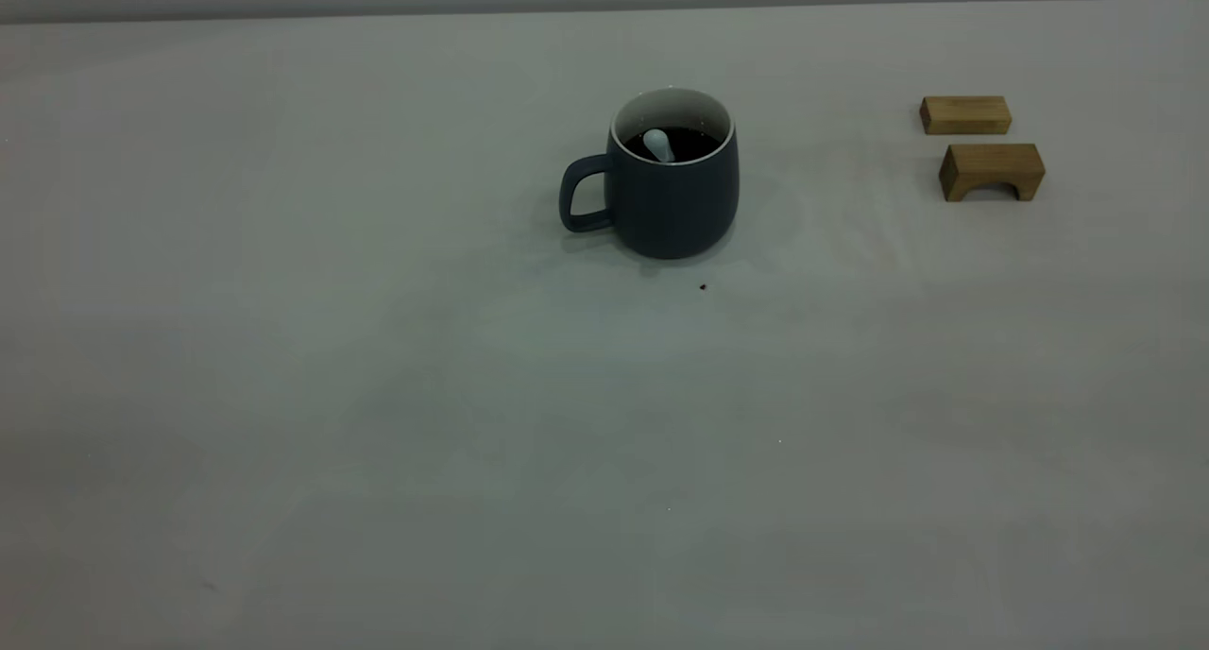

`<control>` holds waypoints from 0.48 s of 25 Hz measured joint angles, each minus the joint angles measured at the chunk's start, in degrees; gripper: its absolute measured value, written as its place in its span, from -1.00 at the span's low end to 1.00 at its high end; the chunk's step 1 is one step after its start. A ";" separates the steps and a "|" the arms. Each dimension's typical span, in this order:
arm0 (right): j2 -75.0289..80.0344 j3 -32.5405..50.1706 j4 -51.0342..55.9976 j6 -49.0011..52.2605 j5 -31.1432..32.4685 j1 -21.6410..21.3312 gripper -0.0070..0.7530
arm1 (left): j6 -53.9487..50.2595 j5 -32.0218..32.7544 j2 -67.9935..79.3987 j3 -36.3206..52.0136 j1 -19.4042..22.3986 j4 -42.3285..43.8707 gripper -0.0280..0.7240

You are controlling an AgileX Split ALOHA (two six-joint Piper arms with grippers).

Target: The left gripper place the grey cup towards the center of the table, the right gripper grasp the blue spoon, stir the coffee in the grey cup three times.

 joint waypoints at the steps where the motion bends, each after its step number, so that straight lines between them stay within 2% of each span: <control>1: -0.29 0.00 0.00 0.00 0.00 0.00 -0.36 | 0.00 0.00 0.00 0.00 0.00 0.00 -0.14; 12: -0.43 0.00 0.00 0.00 0.00 0.00 -0.36 | 0.00 0.00 0.00 0.00 0.00 0.00 -0.14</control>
